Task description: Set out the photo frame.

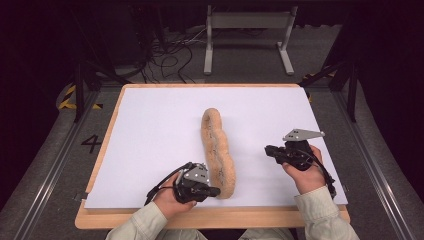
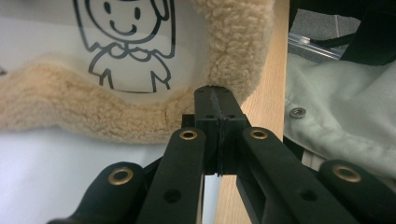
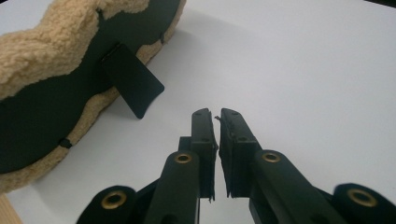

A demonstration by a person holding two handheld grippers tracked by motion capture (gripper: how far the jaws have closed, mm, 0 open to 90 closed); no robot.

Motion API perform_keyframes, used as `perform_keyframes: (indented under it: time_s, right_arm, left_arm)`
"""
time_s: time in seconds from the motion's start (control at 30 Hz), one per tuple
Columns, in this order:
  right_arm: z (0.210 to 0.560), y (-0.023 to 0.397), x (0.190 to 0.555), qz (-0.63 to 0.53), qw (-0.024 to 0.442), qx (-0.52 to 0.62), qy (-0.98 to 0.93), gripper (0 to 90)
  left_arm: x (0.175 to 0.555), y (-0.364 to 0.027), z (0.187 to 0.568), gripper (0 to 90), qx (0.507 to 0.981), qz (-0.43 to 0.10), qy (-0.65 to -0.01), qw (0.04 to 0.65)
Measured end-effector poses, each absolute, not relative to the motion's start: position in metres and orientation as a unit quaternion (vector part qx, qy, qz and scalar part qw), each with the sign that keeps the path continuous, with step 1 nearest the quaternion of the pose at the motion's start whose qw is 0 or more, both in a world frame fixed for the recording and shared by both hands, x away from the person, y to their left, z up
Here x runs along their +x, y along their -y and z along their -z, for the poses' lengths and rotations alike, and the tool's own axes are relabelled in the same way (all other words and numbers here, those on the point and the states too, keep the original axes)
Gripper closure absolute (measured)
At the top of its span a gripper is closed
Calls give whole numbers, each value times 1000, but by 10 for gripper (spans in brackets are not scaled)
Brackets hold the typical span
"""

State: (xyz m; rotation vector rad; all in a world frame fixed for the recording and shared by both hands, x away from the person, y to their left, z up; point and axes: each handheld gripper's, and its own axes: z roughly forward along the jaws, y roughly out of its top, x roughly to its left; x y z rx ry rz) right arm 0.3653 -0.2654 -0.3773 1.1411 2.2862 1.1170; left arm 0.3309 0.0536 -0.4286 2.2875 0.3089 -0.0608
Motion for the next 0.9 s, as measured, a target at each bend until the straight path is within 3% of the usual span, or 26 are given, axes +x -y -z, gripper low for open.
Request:
perform_keyframes:
  time_s: [0.33, 0.5, 0.9]
  right_arm:
    - [378, 262, 360, -391, 166, 396, -814, 818]
    - [376, 256, 357, -415, 127, 413, -800, 719]
    - [343, 207, 369, -414, 93, 394, -815, 611]
  left_arm:
    - [329, -35, 433, 898, 907, 26, -116, 404]
    - [328, -29, 433, 890, 906, 17, -120, 405]
    - [328, -59, 424, 732, 892, 0, -156, 424]
